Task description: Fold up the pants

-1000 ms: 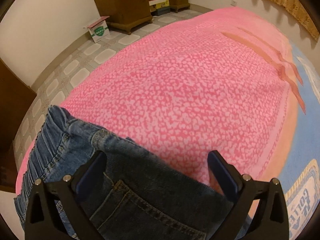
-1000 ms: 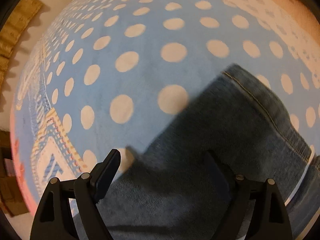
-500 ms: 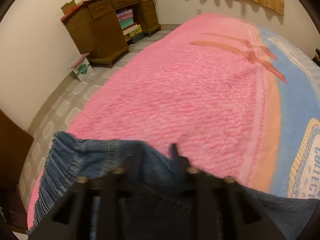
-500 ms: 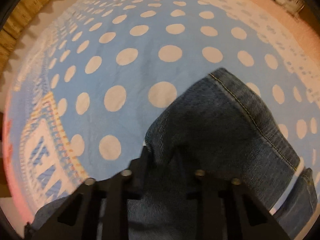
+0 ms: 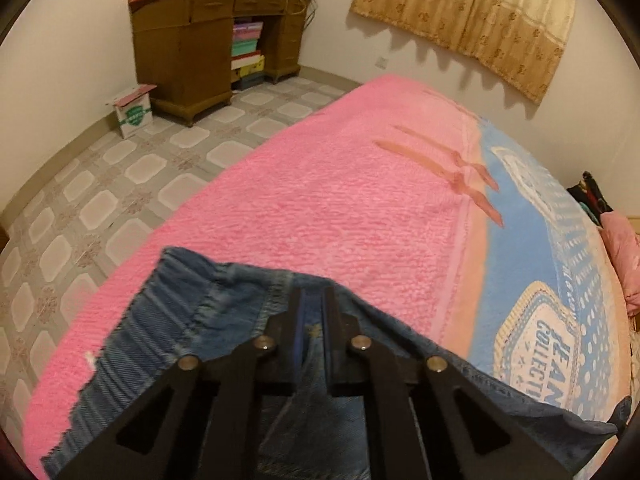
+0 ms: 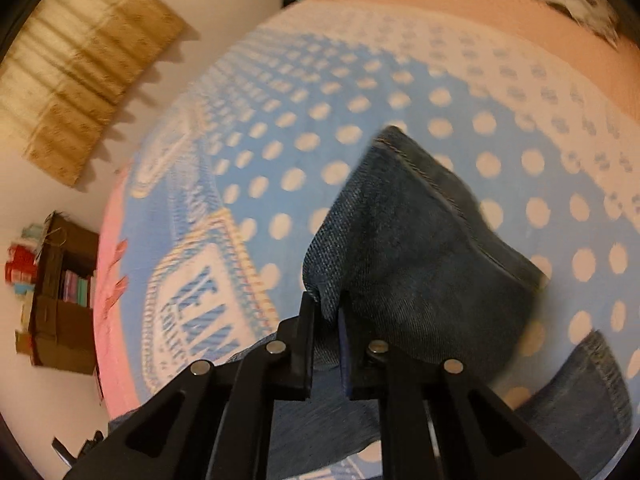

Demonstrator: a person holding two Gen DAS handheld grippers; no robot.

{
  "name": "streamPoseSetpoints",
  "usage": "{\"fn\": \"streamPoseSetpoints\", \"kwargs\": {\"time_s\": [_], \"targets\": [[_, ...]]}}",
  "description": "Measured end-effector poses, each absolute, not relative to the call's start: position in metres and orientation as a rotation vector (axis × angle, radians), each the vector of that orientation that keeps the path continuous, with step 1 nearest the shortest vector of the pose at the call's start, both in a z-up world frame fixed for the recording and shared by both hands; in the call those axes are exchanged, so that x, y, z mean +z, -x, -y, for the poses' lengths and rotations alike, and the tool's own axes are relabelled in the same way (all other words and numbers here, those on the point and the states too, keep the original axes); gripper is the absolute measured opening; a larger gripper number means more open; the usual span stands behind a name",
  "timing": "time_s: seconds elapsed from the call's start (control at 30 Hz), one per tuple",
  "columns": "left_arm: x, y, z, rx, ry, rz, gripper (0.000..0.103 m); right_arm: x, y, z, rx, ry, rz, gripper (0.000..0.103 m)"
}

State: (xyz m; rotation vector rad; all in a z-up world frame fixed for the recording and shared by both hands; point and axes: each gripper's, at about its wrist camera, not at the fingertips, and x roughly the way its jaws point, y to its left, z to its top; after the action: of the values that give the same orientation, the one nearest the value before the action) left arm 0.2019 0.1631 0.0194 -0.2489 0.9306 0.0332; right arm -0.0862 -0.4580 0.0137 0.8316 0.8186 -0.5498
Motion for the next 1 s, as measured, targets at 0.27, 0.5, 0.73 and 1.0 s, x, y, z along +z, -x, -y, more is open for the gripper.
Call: {"fn": "streamPoseSetpoints", "kwargs": {"time_s": [0.27,0.5,0.73,1.0], "targets": [[-0.001,-0.222,-0.161,0.039,0.355,-1.057,0.029,0.023,0.125,0.438,-0.523,-0.757,-0.728,0.01],[-0.033,-0.234,-0.164,0.152,0.486,-1.126,0.03,0.022,0.189,0.405,-0.456,-0.671,-0.651,0.01],[-0.019,-0.231,-0.164,0.202,0.549,-1.031,0.035,0.017,0.199,0.399,-0.434,-0.628,-0.643,0.01],[-0.027,-0.239,-0.149,0.245,0.502,-1.063,0.05,0.012,0.222,0.395,-0.408,-0.671,-0.628,0.01]]}}
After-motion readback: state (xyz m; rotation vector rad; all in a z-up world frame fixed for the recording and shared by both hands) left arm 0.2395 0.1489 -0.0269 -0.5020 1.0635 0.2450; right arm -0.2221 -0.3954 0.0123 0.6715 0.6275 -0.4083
